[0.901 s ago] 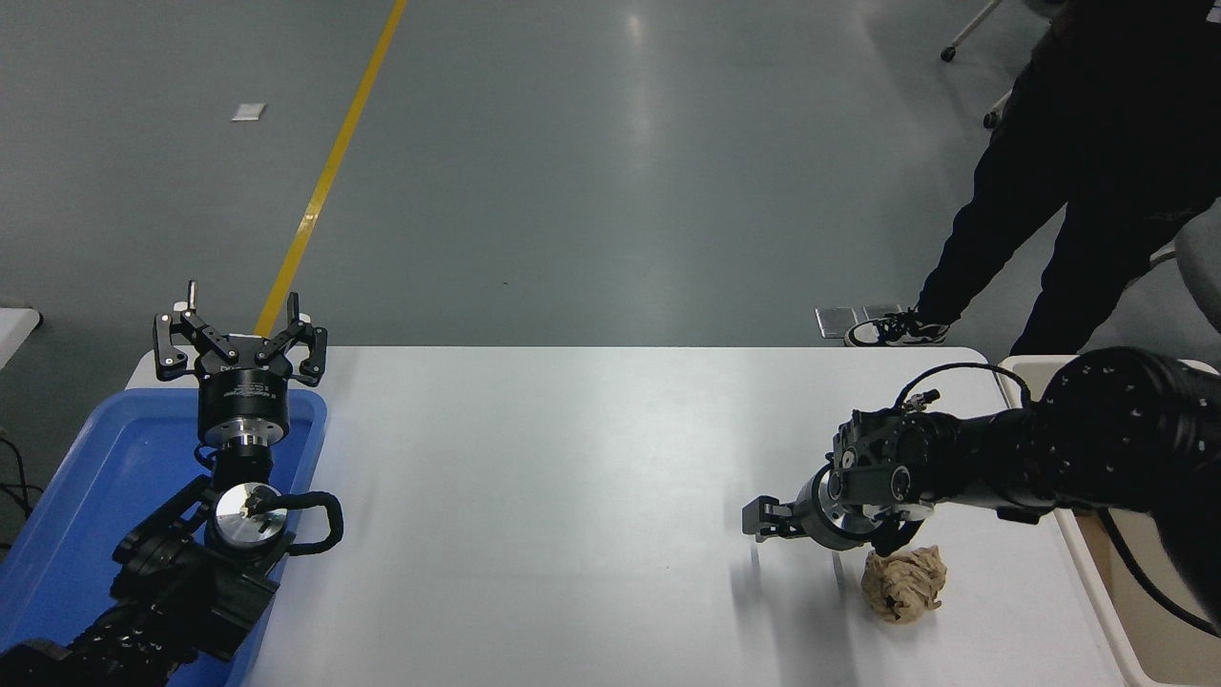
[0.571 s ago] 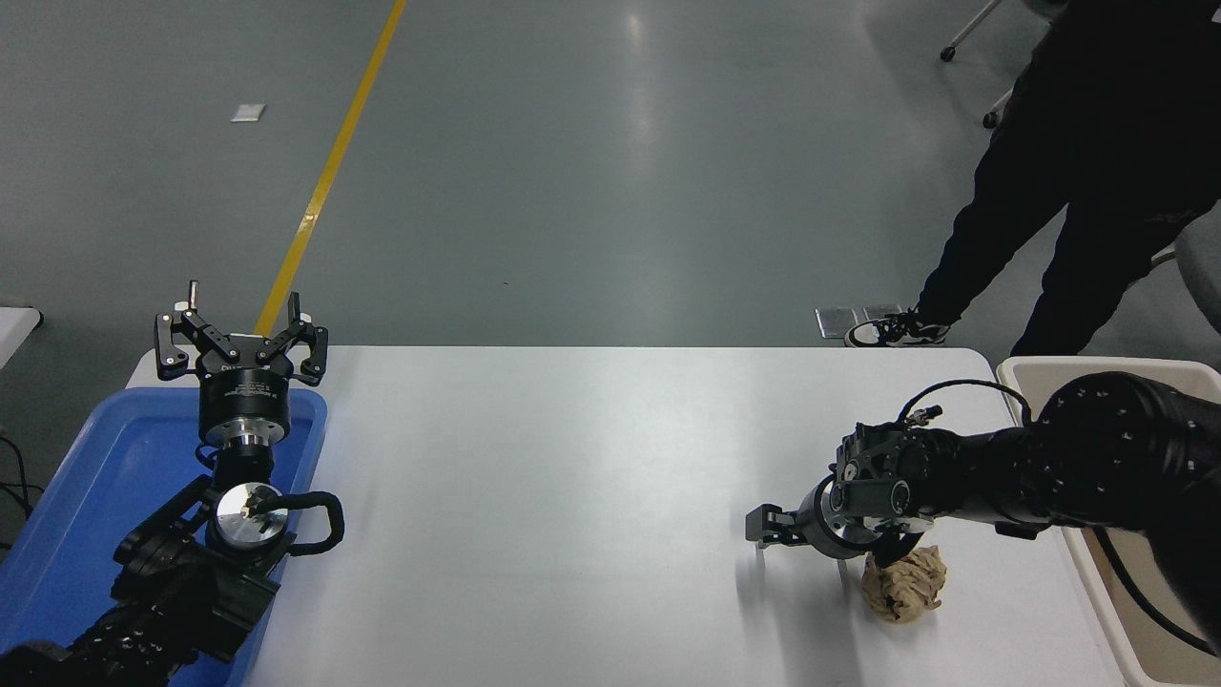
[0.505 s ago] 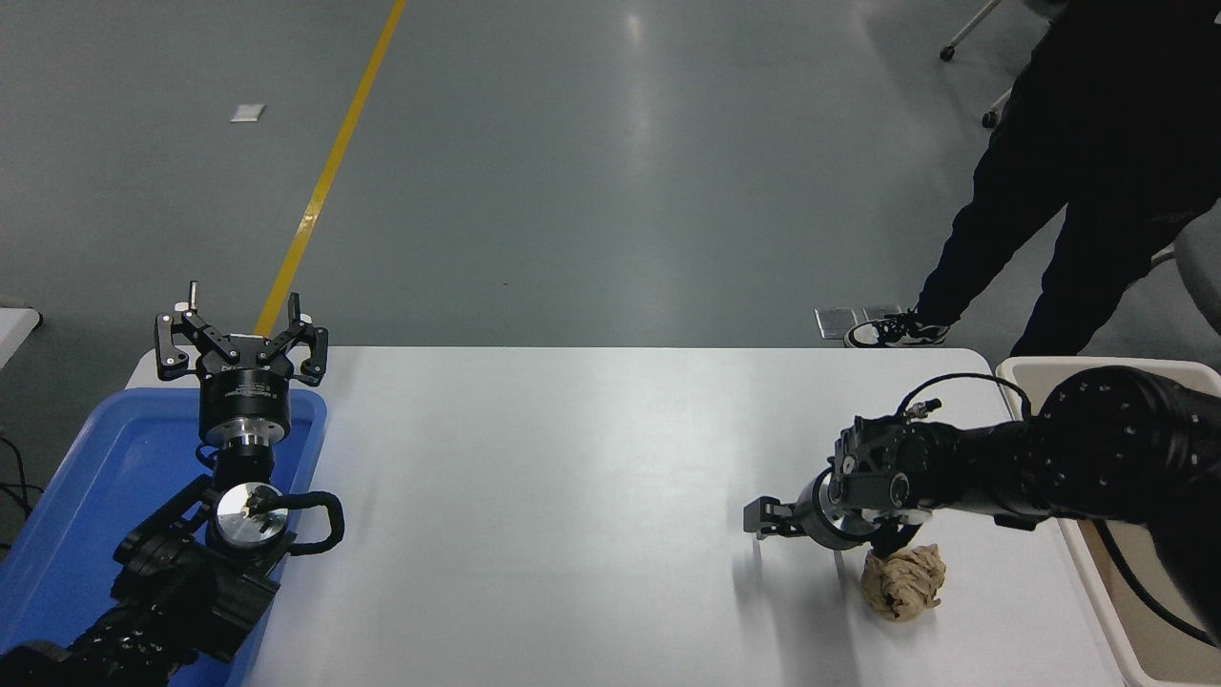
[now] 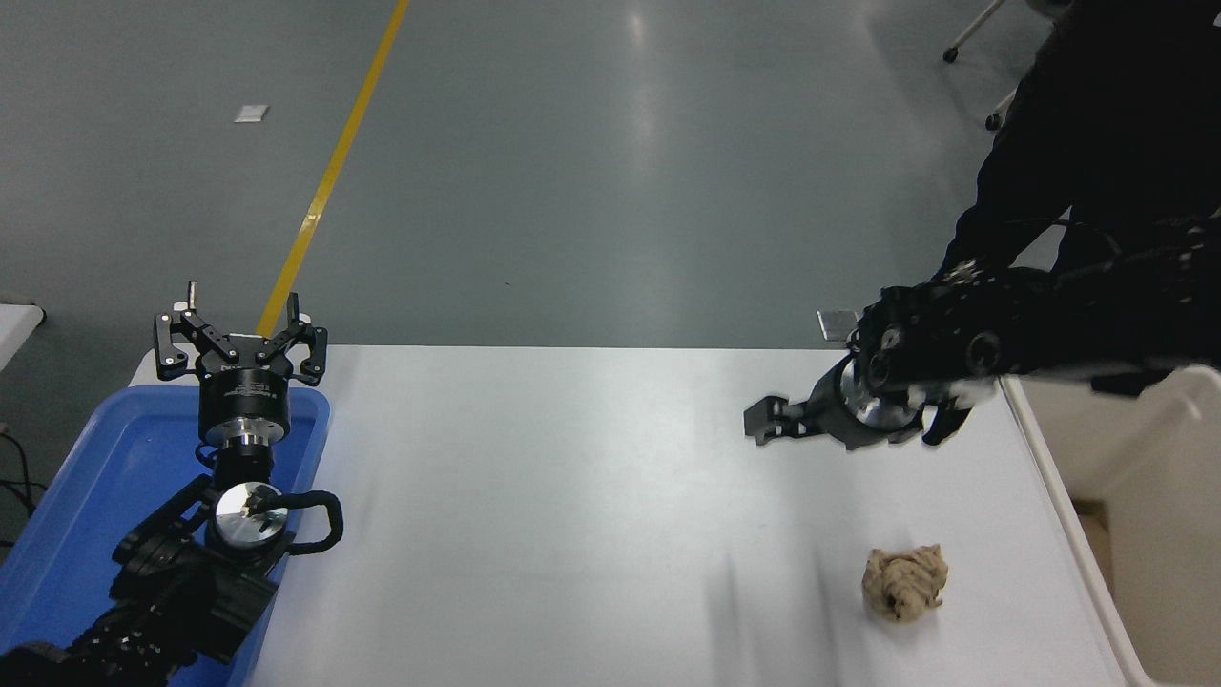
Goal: Pick up paper ball place in dustbin
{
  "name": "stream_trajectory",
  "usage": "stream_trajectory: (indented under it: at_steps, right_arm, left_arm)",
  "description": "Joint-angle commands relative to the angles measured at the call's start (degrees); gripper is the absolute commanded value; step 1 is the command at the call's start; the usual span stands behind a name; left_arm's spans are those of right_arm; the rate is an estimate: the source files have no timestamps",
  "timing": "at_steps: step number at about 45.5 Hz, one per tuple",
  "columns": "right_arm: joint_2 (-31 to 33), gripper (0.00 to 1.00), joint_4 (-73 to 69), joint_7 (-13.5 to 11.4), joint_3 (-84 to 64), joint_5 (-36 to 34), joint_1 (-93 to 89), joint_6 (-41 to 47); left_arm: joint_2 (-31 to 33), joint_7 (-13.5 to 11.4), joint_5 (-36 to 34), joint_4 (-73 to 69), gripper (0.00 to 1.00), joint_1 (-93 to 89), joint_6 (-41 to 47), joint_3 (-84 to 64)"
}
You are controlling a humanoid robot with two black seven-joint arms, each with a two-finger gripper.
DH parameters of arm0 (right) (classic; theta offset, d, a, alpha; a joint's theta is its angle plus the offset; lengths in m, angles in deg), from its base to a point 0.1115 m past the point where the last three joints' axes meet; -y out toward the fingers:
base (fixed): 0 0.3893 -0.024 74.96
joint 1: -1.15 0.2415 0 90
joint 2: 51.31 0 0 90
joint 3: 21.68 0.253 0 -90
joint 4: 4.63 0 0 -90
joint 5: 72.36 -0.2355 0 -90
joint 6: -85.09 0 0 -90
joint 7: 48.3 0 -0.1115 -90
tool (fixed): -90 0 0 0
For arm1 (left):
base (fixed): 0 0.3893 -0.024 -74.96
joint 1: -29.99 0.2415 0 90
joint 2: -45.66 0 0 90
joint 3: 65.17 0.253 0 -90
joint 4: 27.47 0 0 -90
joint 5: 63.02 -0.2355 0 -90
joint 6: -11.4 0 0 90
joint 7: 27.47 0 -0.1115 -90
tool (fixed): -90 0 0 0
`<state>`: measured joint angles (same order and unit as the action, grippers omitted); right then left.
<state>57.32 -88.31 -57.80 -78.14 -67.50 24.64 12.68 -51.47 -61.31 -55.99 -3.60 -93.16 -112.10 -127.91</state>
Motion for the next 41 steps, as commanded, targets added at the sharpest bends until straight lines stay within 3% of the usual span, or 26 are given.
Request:
stream_trajectory:
  at_steps: [1, 7, 18, 30, 41]
  right_arm:
    - [13.09, 1.00, -10.80, -0.25, -3.92, 0.68, 15.43, 6.58]
    - [15.73, 1.00, -11.59, -0.25, -8.76, 4.63, 20.53, 7.99]
    - [26.10, 1.00, -11.59, -0.25, -9.90, 16.57, 22.65, 14.14]
    - [21.98, 1.00, -11.68, -0.17, -11.67, 18.43, 14.58, 12.30]
    - [15.74, 1.00, -6.68, 0.01, -9.29, 23.70, -7.30, -2.11]
  left_arm:
    - [-0.08, 0.00, 0.00, -0.05, 0.99, -0.06, 0.01, -0.01]
    - [-0.08, 0.00, 0.00, -0.05, 0.99, -0.07, 0.01, -0.01]
    - [-0.08, 0.00, 0.08, -0.05, 0.99, -0.07, 0.01, -0.01]
    - [-0.08, 0.00, 0.08, -0.05, 0.99, -0.07, 0.01, -0.01]
    - [-0.08, 0.00, 0.08, -0.05, 0.99, -0.07, 0.01, 0.07]
